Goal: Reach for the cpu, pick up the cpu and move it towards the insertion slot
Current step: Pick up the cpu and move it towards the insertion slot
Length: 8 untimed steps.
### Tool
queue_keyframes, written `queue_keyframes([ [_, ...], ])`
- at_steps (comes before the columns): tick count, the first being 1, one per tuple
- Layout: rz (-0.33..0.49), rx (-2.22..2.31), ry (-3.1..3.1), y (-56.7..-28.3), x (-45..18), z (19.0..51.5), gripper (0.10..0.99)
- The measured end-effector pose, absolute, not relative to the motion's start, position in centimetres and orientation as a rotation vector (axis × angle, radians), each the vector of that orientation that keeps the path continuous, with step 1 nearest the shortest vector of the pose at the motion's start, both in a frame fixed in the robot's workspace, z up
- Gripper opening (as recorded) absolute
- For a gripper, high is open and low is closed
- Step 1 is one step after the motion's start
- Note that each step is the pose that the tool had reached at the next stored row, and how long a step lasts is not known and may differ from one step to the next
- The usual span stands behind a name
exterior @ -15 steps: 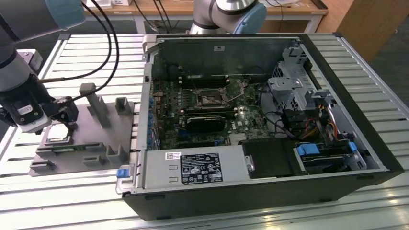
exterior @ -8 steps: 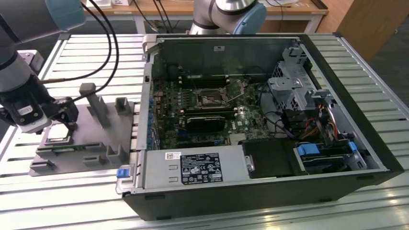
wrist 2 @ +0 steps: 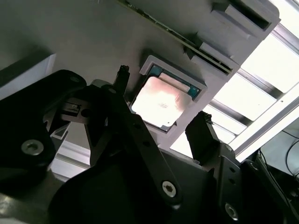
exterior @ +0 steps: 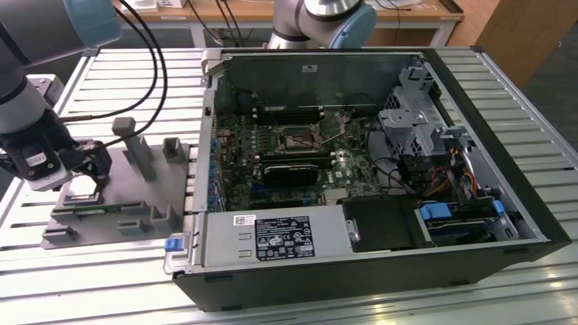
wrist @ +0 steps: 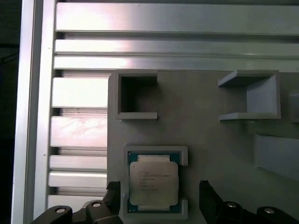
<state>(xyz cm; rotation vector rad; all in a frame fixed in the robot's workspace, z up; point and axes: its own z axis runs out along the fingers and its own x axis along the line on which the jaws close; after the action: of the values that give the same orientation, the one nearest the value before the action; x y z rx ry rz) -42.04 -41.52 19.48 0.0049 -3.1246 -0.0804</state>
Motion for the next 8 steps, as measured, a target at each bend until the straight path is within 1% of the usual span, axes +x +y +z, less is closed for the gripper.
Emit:
queue_keyframes([
  [8, -0.081, 0.005, -3.125, -41.43, -42.25, 18.97, 0.761],
])
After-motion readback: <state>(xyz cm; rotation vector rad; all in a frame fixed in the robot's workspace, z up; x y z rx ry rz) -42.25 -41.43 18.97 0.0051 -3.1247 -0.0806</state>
